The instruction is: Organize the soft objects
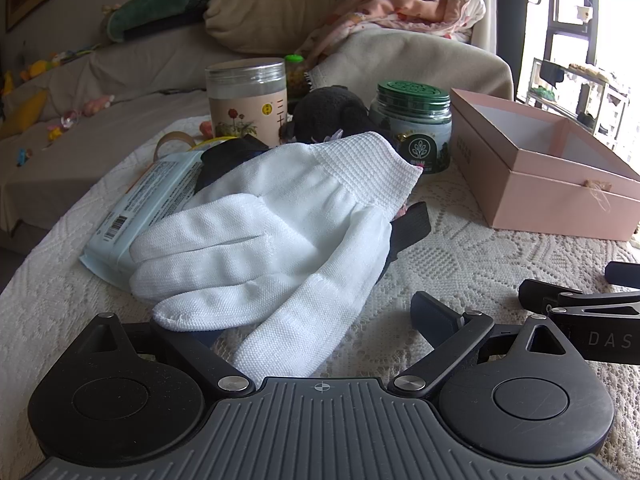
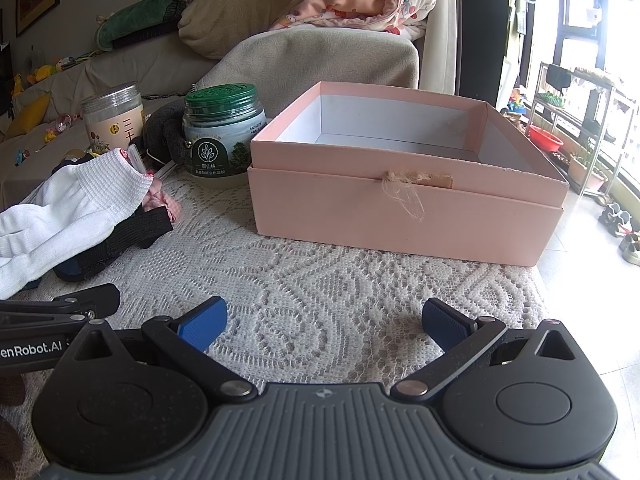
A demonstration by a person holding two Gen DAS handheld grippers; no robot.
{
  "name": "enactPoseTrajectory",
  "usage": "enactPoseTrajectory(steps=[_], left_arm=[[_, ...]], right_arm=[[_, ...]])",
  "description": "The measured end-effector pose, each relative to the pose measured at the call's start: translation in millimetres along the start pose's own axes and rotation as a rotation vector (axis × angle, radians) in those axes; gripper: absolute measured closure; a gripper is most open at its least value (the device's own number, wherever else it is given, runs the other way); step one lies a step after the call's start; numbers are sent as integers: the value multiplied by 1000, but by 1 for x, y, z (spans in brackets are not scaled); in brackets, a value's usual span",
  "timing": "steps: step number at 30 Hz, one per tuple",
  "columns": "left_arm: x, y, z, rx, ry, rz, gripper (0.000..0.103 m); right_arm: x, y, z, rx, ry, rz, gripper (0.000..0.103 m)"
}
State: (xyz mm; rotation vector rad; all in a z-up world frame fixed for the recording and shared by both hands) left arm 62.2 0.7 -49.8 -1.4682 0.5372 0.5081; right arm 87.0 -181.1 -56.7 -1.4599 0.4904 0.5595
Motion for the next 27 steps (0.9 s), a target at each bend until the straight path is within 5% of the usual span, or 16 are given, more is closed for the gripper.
enactPoseTrajectory(steps=[27], left_arm=[[0,0,-2,0,-1,1,4]], right_arm=[[0,0,0,0,0,0,0]])
Point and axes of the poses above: each gripper's, at about its wrist camera, not at the fingertips, and x roughly the way its jaws point, z to its left, y to its underside, the point moved 8 cm from there along x, roughly the way its jaws point, and after that the axes turned 2 degrees about x, right-handed, at the moved point
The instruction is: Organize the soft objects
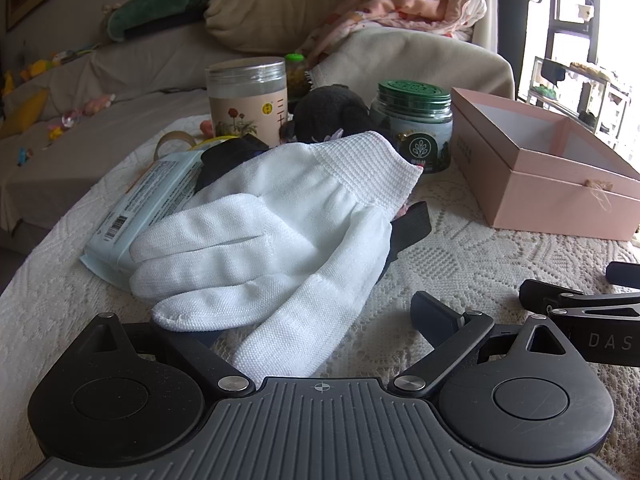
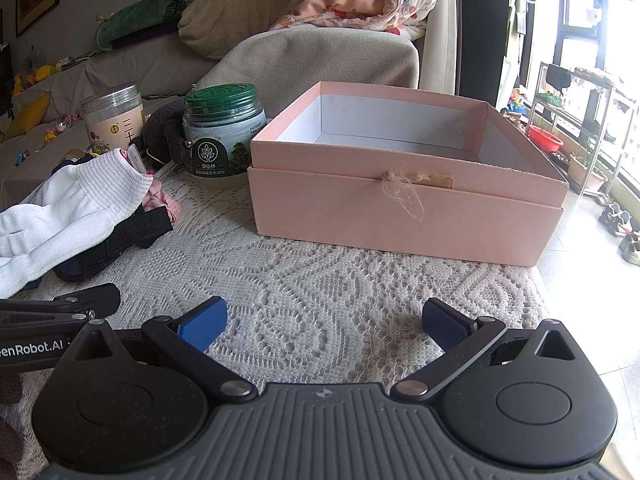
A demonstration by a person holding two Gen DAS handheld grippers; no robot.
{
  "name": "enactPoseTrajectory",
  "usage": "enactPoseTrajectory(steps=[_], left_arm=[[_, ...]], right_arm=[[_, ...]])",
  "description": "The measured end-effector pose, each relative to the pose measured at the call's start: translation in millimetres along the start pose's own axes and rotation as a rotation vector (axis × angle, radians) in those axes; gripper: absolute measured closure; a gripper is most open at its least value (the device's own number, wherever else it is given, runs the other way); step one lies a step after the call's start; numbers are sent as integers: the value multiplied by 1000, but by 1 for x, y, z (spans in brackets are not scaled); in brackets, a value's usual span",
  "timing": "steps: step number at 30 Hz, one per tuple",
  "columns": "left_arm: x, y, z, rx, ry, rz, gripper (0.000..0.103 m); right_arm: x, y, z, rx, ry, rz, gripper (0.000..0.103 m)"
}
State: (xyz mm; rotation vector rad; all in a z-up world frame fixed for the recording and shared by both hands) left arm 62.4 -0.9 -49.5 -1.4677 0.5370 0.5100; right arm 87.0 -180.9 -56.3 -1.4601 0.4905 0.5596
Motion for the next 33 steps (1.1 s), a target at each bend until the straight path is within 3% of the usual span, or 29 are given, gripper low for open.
enactPoseTrajectory(steps=[16,29,33], left_arm=[[2,-1,0,4,-3,13,4],[-2,1,2,50,53,21,6],[-17,8,6,99,107,1,26]], right_arm=[[0,0,0,2,-1,0,0],[-1,1,3,-7,-11,13,0],[4,-5,0,-43,-56,103,0]])
Point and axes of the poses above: each gripper's, at about its wrist camera, not at the fingertips, and x roughly the way its jaws point, z to its left, y to its underside, the point moved 8 cm from there along x, roughly the way its jaws point, and after that the axes turned 2 degrees about x, right-handed, at the moved point
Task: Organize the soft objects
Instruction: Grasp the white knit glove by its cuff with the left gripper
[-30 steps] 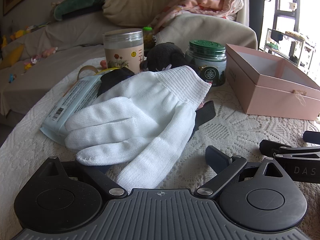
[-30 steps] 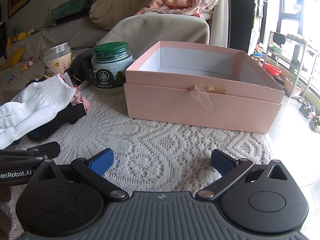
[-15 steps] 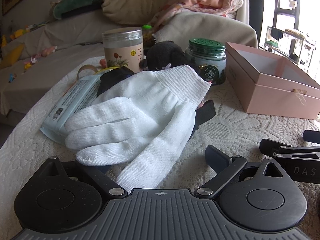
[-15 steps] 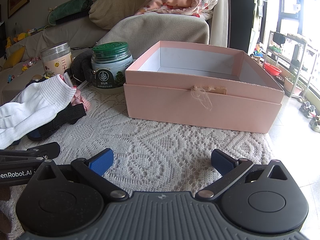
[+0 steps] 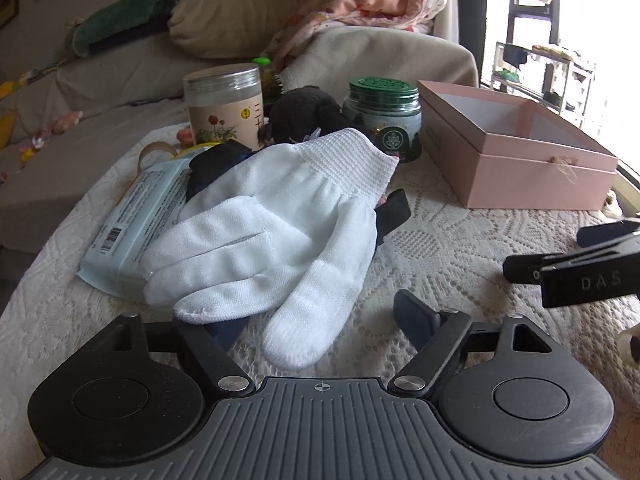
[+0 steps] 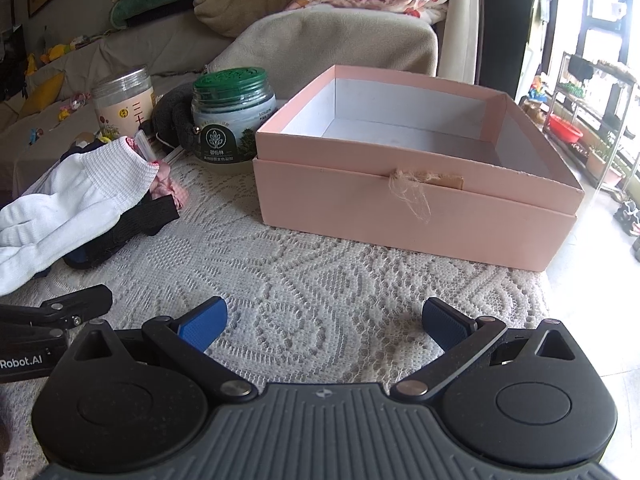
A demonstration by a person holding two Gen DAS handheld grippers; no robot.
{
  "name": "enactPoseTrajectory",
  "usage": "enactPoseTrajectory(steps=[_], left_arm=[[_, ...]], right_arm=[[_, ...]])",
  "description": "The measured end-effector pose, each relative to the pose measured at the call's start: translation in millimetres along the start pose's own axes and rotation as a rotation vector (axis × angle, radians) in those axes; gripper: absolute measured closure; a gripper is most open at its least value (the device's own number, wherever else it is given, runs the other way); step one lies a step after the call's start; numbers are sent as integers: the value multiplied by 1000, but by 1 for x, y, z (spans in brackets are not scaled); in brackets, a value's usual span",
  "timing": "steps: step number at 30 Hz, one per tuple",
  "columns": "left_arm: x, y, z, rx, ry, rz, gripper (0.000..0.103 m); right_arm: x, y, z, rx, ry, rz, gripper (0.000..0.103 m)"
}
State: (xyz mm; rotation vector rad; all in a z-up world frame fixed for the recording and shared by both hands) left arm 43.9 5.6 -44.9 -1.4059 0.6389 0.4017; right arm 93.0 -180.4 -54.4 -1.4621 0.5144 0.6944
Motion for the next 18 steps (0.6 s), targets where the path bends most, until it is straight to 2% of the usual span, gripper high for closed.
enactPoseTrajectory(steps=[1,3,7,10,12,14,16,18], left_arm=[[-6,2,2,-3,24,5,38],[-19,5,5,-4,89,6,48],[-55,0,16,9,227,-34,48],[-76,-21,33,-2,233,-138,47],[-73,-47,42,3,203,-199,47],[-58,-67,47,2,198,-204,47],[-34,-79,47,10,224,-174,47],[-6,-82,45,2,258,-111,47]], right_arm=[[1,0,1,-6,1,15,0],[1,0,2,-7,7,33,0],[-2,4,2,11,28,10,0],[-3,5,1,8,25,13,0],[-3,6,1,8,25,8,0],[-3,5,2,9,27,5,0],[-3,6,2,8,26,0,0],[-3,6,2,8,27,-5,0]])
Point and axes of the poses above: each gripper's, at about its wrist camera, not at the fingertips, and x roughly the way its jaws point, z to its left, y to its underside, the point moved 8 cm from there along x, roughly the way its jaws point, and after that the axes turned 2 degrees about x, right-handed, at the moved point
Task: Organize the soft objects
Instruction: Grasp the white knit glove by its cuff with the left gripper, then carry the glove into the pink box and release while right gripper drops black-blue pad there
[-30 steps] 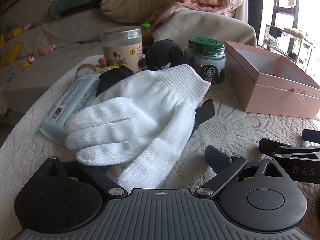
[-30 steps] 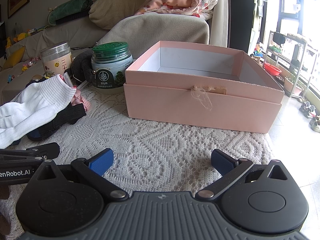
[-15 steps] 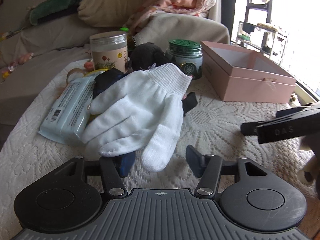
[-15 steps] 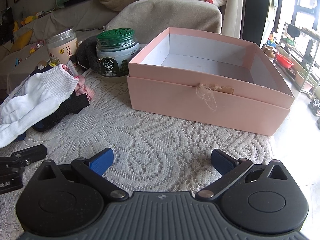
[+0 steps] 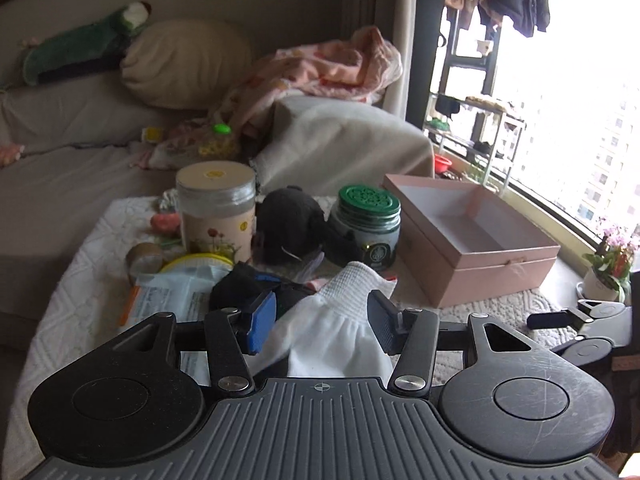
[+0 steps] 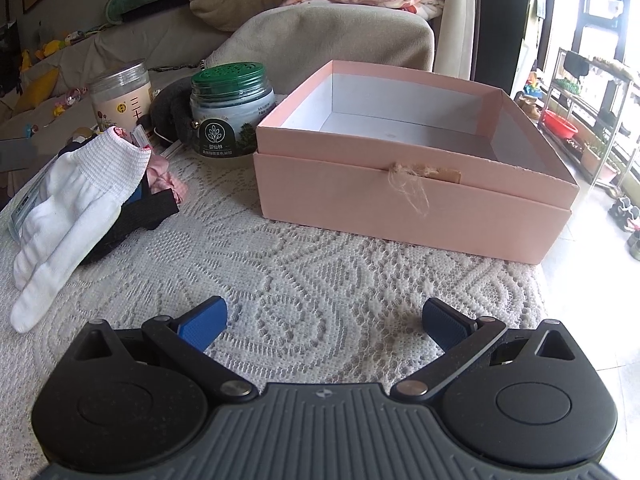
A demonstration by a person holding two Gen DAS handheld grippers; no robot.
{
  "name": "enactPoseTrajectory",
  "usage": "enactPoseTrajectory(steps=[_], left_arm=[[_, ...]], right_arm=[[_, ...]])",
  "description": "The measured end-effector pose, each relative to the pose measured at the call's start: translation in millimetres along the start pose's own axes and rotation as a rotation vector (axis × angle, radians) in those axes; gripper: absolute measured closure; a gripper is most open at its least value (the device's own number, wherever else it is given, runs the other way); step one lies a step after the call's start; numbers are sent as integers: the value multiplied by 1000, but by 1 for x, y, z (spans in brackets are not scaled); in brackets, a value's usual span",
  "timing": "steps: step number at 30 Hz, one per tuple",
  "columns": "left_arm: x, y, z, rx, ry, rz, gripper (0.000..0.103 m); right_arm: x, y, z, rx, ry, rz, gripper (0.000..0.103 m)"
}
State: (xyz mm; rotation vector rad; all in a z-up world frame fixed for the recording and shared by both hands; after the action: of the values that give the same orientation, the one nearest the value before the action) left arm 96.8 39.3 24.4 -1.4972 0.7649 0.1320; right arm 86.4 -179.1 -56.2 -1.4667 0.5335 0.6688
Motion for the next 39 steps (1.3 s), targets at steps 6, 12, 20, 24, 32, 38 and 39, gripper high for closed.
enactPoseTrajectory(steps=[6,12,20,24,32,38,39], left_arm=[[16,18,-20,70,127,91,44],[18,62,-57,279,92,160,44],[20,65,-52,295,26,127,83],[-8,54,-32,113,93,60,88],[-73,30,41,-89,-4,-81,88],[-87,38,66,-167,-13,-95,88],[-87,40,68,-175,-11,-92,88]], right_arm=[[-2,1,-1,-4,-5,-11,0],[-2,1,-1,-6,-10,-11,0],[-2,1,0,-9,-12,-11,0],[-5,0,3,-37,-20,-5,0],[-32,-44,97,-297,-304,-121,0],[11,-65,174,-441,-384,-69,0],[20,-65,181,-455,-386,-46,0]])
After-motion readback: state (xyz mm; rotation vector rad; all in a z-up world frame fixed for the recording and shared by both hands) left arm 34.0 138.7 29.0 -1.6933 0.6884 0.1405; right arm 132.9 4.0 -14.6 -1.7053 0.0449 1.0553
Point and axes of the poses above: each gripper's, at about its wrist camera, not at the fingertips, and x roughly the way its jaws point, z to its left, y to its underside, the point moved 8 cm from there along x, roughly the way its jaws point, and after that the axes turned 2 degrees about x, right-handed, at the moved point
